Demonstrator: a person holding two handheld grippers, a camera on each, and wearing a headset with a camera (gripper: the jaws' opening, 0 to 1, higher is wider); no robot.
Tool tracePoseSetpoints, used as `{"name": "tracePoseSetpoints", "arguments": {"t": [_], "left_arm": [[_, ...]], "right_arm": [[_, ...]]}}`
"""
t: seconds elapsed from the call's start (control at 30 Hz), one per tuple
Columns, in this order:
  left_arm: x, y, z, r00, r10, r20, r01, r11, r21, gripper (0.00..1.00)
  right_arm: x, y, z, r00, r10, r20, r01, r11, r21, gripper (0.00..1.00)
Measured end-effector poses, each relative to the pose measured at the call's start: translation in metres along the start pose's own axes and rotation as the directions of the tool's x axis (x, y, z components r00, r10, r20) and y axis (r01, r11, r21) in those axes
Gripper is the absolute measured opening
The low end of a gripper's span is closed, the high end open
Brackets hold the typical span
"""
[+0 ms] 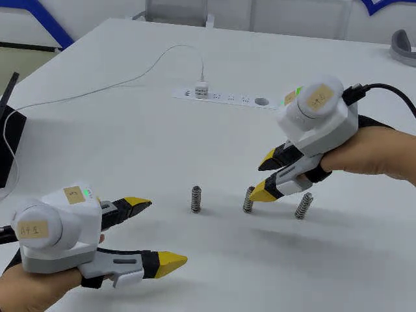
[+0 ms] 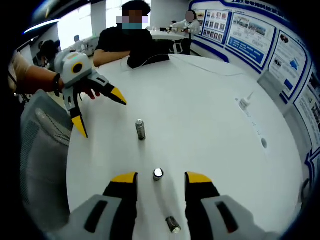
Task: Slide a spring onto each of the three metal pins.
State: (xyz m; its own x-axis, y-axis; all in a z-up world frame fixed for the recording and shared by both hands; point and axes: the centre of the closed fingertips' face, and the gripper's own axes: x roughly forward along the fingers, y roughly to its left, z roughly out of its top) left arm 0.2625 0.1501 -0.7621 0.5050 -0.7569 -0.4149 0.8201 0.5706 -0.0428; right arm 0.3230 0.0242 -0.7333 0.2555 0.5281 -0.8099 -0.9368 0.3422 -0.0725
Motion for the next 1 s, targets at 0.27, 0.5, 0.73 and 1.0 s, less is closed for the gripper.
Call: {"name": "tracePoseSetpoints", "arguments": {"t": [0.27, 0.5, 0.73, 1.0], "left_arm": [[0.0, -0.001, 0.001, 1.0, -0.002, -0.001, 0.002, 1.0, 0.002, 0.72], [0.0, 0.0, 0.002, 1.0, -0.001, 0.001, 0.001, 1.0, 0.006, 0.72], [0.0, -0.001, 0.005, 1.0, 0.0, 0.006, 0.0, 1.0, 0.008, 0.72], [0.001, -0.004, 0.007, 1.0, -0.006, 0.007, 0.006, 1.0, 0.012, 0.72]], "right_arm": [[-0.006, -0.001, -0.007, 0.9995, -0.021, 0.025, 0.02, 0.999, 0.029, 0.4], [-0.012, -0.002, -0.009, 0.9977, -0.039, 0.055, 0.037, 0.998, 0.051, 0.42], [-0.017, -0.002, -0.014, 0.9953, -0.057, 0.078, 0.052, 0.996, 0.07, 0.43], [-0.023, -0.002, -0.025, 0.9925, -0.08, 0.093, 0.072, 0.993, 0.092, 0.45]]}}
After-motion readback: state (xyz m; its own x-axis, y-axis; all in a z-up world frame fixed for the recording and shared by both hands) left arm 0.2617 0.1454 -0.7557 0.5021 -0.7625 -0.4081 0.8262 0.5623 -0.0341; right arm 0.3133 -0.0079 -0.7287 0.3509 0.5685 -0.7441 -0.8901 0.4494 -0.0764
